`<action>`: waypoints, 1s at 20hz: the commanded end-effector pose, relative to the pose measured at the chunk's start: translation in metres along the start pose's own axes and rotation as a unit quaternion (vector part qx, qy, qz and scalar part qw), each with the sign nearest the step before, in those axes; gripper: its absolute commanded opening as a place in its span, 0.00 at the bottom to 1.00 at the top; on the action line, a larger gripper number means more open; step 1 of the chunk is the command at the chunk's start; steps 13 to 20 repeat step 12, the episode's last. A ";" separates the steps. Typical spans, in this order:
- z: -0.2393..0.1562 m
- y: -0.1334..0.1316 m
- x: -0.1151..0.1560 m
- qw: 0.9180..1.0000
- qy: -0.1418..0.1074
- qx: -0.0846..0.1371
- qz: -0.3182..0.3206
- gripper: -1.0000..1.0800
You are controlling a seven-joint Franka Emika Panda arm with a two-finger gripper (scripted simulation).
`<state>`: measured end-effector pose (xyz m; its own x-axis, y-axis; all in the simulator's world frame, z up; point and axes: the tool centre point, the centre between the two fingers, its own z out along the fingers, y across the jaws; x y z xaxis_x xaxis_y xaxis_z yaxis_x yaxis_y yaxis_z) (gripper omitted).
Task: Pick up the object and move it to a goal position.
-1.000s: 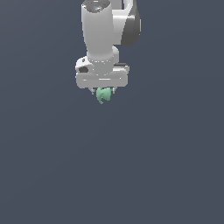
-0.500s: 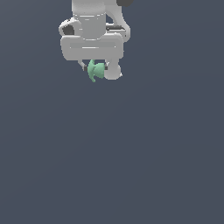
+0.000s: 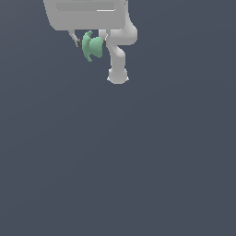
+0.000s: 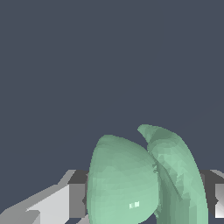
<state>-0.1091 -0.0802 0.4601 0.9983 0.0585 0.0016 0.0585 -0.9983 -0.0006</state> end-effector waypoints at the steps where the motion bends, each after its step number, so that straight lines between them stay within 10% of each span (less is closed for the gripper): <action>1: -0.015 0.003 -0.002 1.000 -0.001 0.000 0.000 0.00; 20: -0.040 0.009 -0.004 1.000 -0.001 0.000 0.000 0.00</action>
